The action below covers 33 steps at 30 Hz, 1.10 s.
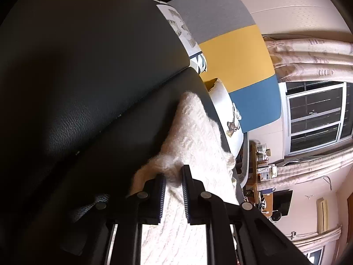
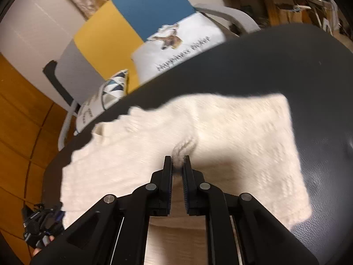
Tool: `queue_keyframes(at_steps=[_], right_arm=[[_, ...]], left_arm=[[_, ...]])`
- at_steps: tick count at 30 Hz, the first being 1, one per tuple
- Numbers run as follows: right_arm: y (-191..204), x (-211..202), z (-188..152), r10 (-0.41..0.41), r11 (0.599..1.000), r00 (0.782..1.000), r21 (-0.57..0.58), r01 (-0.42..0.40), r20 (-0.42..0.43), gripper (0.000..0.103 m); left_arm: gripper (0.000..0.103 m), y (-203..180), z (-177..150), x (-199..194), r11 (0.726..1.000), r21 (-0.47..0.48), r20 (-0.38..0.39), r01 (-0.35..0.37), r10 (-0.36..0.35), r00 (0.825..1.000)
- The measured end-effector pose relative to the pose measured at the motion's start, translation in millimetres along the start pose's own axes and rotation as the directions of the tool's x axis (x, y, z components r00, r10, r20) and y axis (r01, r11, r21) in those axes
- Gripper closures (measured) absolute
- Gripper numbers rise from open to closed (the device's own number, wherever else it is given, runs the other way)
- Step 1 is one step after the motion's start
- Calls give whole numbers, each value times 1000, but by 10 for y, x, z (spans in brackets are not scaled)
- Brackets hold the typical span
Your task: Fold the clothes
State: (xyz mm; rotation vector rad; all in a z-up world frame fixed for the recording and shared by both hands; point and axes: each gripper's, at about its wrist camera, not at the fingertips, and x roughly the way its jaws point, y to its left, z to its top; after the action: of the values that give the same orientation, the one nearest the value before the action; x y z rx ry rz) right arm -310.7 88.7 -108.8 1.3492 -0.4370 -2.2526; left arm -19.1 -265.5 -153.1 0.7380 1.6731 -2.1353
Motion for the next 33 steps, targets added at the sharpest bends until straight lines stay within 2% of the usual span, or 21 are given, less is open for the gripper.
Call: queue_keyframes(at_steps=[2, 3, 4, 5, 6, 7, 9, 11, 12, 13, 14, 15, 16, 18, 20, 22, 25, 29, 31, 32, 33], right_arm=[[-67, 16, -33, -1, 1000, 1000, 12, 1, -5, 92], [-91, 19, -52, 1, 1000, 1000, 16, -1, -4, 92], [-102, 24, -62, 11, 1000, 1000, 20, -11, -3, 92], [-107, 30, -69, 23, 999, 1000, 24, -22, -2, 92], [-131, 30, -71, 38, 998, 999, 43, -38, 4, 91], [-154, 29, -68, 56, 997, 998, 61, -56, 11, 87], [-175, 40, -62, 83, 993, 996, 79, -84, 22, 84], [-165, 72, -61, 129, 987, 991, 89, -130, 23, 76], [-157, 96, -62, 148, 984, 989, 95, -149, 18, 66], [-128, 109, -62, 141, 986, 990, 86, -142, 16, 66], [-92, 117, -62, 125, 989, 992, 71, -126, 15, 66], [-43, 116, -59, 100, 994, 995, 49, -101, 14, 66], [12, 111, -56, 72, 997, 997, 24, -72, 12, 77], [120, 102, -49, 15, 1000, 1000, -26, -15, 10, 91], [220, 38, -44, -5, 998, 999, -69, 7, 31, 92], [302, -70, -35, 18, 997, 997, -82, -13, 69, 92], [360, -139, -55, 24, 995, 995, -95, -15, 96, 92], [227, 26, -129, -29, 997, 998, -68, 32, 49, 92], [108, 71, -175, -20, 999, 999, -34, 22, 40, 92], [47, 90, -198, -14, 1000, 999, -16, 15, 37, 92], [33, 86, -197, -8, 1000, 999, -8, 8, 38, 92]], left_arm=[[91, 19, 16, -1, 1000, -5, -9, 13, -13, 1000], [91, 55, 25, 9, 999, -39, -21, 38, -38, 999], [89, 97, 35, 21, 995, -81, -33, 65, -68, 997], [79, 138, 45, 33, 988, -122, -44, 93, -99, 994], [76, 150, 51, 43, 985, -138, -49, 99, -107, 993], [76, 154, 57, 52, 984, -147, -52, 101, -109, 993], [76, 140, 66, 71, 984, -149, -61, 100, -110, 992], [76, 102, 50, 97, 987, -140, -69, 84, -94, 993], [76, 75, 46, 103, 988, -134, -64, 76, -85, 994], [76, 47, 42, 106, 989, -127, -58, 69, -77, 995], [78, 19, 38, 109, 991, -121, -52, 62, -69, 996], [86, -21, 33, 94, 993, -105, -39, 58, -62, 997], [91, -59, 28, 60, 995, -83, -20, 59, -61, 998], [94, -148, 43, -32, 998, -26, 18, 59, -58, 998], [94, -240, 53, -95, 998, 32, 45, 46, -48, 998], [94, -297, 64, -113, 996, 84, 62, 16, -21, 998], [94, -152, 100, -28, 999, 38, 30, 1, -2, 1000], [95, 120, 145, 12, 991, -90, -10, 94, -96, 995], [87, 234, 180, 57, 975, -169, -38, 146, -155, 987], [79, 277, 193, 83, 964, -212, -48, 164, -178, 983], [78, 320, 206, 110, 950, -253, -57, 180, -200, 978]])
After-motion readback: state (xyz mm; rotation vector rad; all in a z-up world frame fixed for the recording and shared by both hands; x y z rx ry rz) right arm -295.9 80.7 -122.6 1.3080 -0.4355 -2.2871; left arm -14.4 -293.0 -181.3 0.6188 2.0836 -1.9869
